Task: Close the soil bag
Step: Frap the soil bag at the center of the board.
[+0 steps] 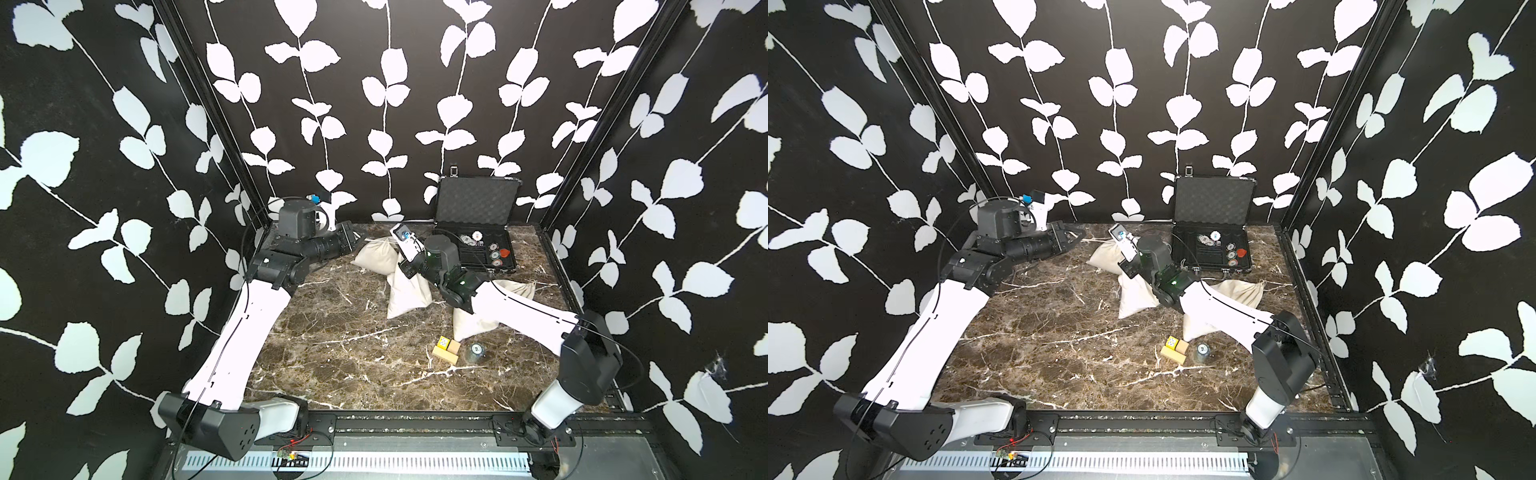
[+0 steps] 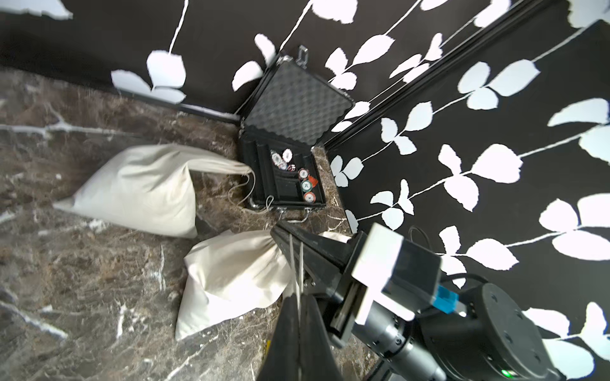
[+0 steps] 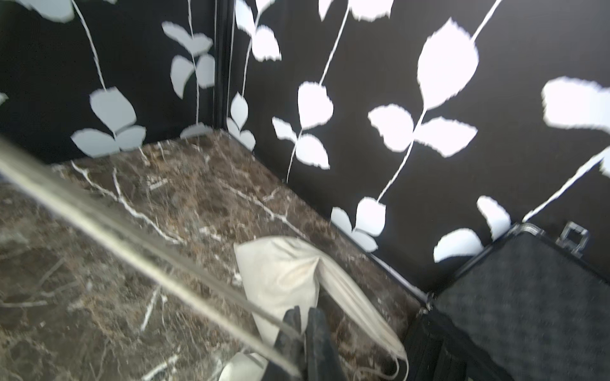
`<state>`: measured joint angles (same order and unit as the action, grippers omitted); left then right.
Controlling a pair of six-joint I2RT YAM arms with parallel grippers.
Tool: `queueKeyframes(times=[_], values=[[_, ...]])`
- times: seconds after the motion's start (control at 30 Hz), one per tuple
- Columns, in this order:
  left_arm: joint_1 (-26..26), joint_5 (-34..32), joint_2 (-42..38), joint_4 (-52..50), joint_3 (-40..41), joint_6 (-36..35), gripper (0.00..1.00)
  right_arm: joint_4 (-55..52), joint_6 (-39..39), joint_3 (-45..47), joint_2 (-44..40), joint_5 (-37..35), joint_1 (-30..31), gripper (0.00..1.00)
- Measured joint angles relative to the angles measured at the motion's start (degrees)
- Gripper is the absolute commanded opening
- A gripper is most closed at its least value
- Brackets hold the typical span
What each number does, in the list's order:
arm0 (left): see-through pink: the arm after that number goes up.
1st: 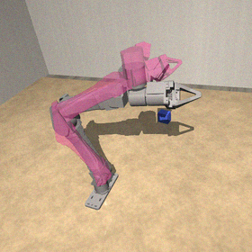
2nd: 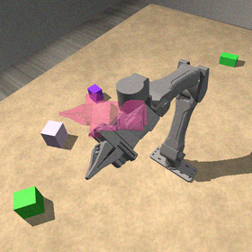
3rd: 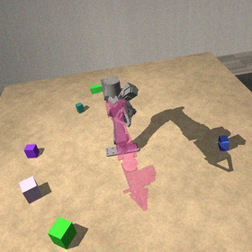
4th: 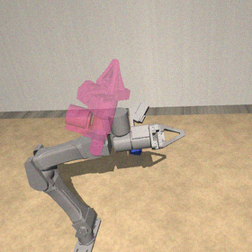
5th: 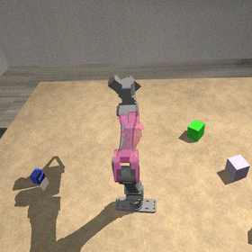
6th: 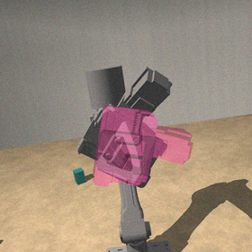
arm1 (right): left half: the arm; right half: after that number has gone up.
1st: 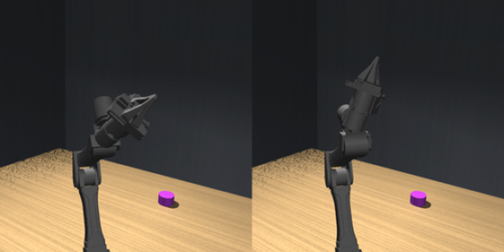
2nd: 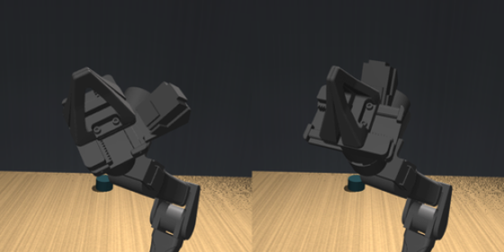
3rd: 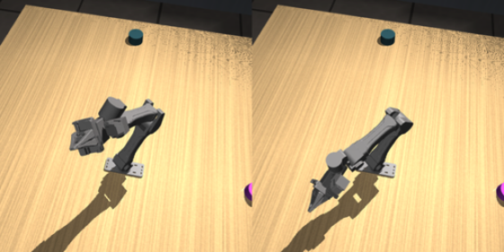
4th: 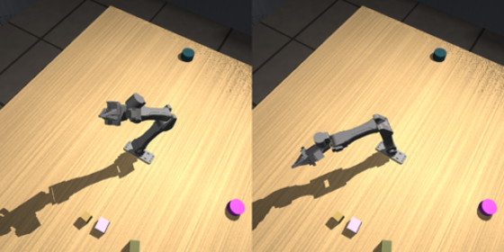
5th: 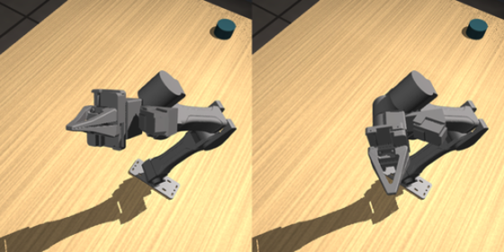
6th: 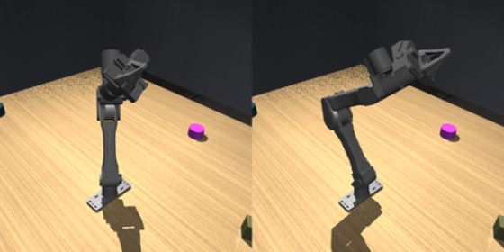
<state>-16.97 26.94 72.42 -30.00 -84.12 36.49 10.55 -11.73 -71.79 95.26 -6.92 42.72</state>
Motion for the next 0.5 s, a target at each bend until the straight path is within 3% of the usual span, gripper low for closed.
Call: queueKeyframes(times=[0.33, 0.5], values=[[2.0, 6.3, 0.1, 3.7, -1.8, 2.2, 0.0, -6.8, -1.0, 0.4, -9.9, -1.7, -1.5, 0.09], [2.7, 7.4, -0.3, 4.6, -0.5, 2.6, 0.0, -4.7, -0.9, 2.9, -9.7, -1.6, -1.9, 0.09]])
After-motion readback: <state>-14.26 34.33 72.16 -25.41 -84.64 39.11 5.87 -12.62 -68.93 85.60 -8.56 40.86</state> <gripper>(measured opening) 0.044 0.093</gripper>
